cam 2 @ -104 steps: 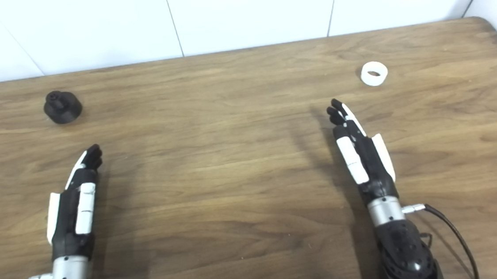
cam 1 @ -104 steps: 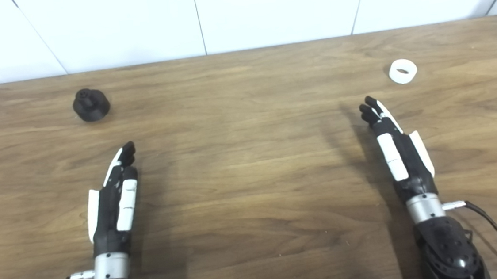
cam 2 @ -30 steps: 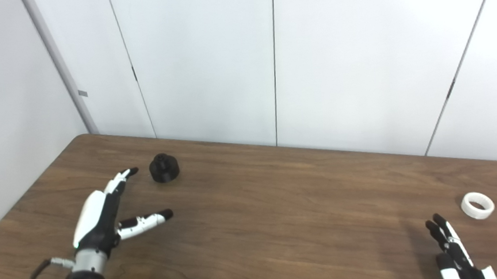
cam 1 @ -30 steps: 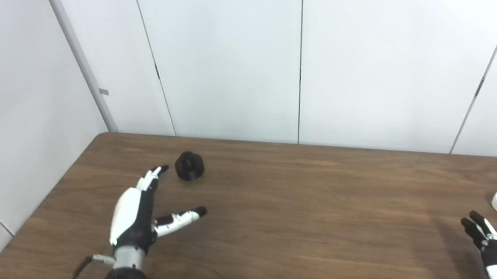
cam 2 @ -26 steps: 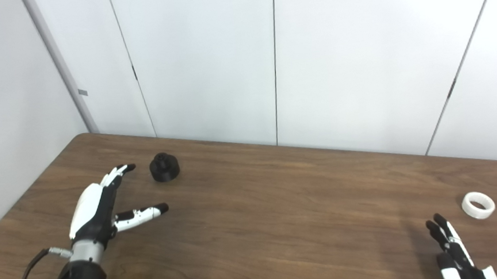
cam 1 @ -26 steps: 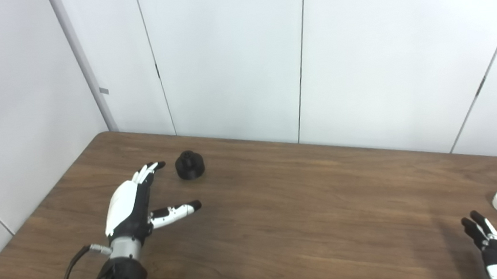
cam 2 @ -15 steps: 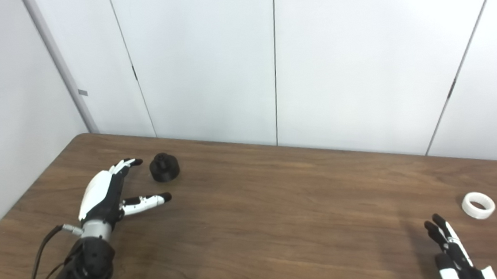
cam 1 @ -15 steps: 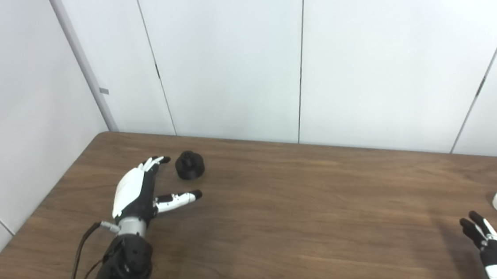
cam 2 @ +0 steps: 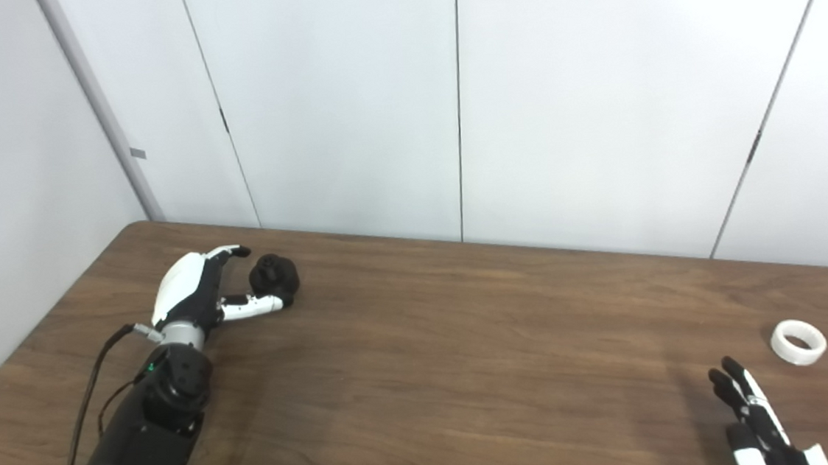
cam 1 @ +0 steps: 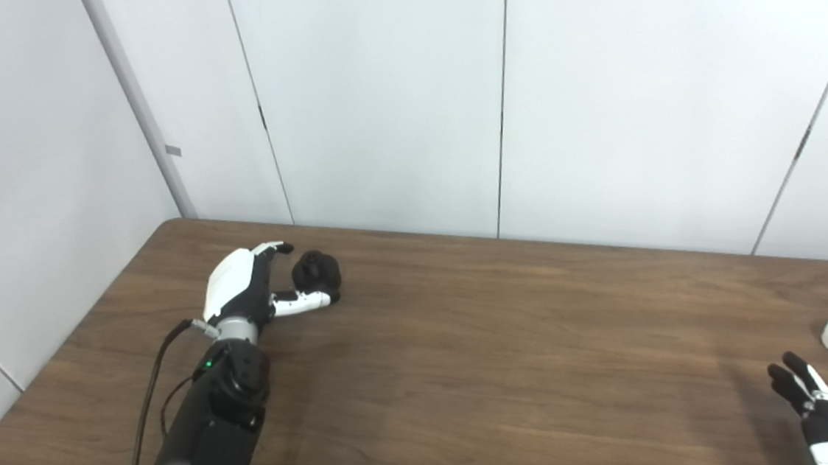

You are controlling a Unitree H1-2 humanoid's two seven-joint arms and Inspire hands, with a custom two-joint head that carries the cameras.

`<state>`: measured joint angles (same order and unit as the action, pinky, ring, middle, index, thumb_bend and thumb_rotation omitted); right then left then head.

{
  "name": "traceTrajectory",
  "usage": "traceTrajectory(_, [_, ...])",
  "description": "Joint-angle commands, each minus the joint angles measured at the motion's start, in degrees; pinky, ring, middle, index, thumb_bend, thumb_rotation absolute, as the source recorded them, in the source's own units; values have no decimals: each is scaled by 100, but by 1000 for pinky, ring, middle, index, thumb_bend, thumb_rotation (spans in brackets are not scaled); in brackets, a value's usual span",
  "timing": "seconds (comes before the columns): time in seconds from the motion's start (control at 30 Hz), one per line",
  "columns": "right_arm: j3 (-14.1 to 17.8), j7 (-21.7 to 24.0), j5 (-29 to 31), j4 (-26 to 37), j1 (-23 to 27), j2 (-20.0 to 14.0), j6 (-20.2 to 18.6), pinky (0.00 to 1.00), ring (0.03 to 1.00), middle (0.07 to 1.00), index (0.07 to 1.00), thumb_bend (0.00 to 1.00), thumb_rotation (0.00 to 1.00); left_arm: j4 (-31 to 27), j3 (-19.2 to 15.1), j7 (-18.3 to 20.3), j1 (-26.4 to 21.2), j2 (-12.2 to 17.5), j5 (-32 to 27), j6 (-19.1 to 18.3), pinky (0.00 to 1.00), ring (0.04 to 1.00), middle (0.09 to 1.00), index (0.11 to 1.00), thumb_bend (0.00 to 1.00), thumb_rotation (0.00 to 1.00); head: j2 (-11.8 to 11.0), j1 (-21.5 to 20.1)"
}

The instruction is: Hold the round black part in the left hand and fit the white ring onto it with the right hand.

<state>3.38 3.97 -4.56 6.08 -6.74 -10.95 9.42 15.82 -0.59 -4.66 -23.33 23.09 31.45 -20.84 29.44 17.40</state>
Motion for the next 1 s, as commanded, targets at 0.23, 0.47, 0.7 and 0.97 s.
traceTrajectory(0.23, [-13, -79, -53, -316, -373, 73, 77, 999, 925, 919, 948, 508, 1000, 452, 152, -120, -718, 294, 18, 70, 1000, 989, 936, 834, 983, 353, 15, -28])
traceTrajectory(0.47, [-10, -65, -29, -288, -413, 70, 91, 999, 928, 920, 949, 529, 1000, 771, 298, -125, -905, 334, 28, 112, 1000, 989, 940, 845, 969, 330, 33, -55])
traceTrajectory(0.7, [-4, -90, -98, -226, -456, 73, 66, 985, 915, 915, 942, 530, 1000, 1030, 499, -82, -1049, 394, 76, 55, 1000, 986, 939, 838, 968, 329, 58, -52])
traceTrajectory(0.97, [-6, -70, -48, -153, -478, 101, -14, 983, 922, 920, 946, 518, 1000, 1315, 651, -67, -1176, 385, 29, 2, 1000, 999, 949, 828, 983, 355, 80, -130])
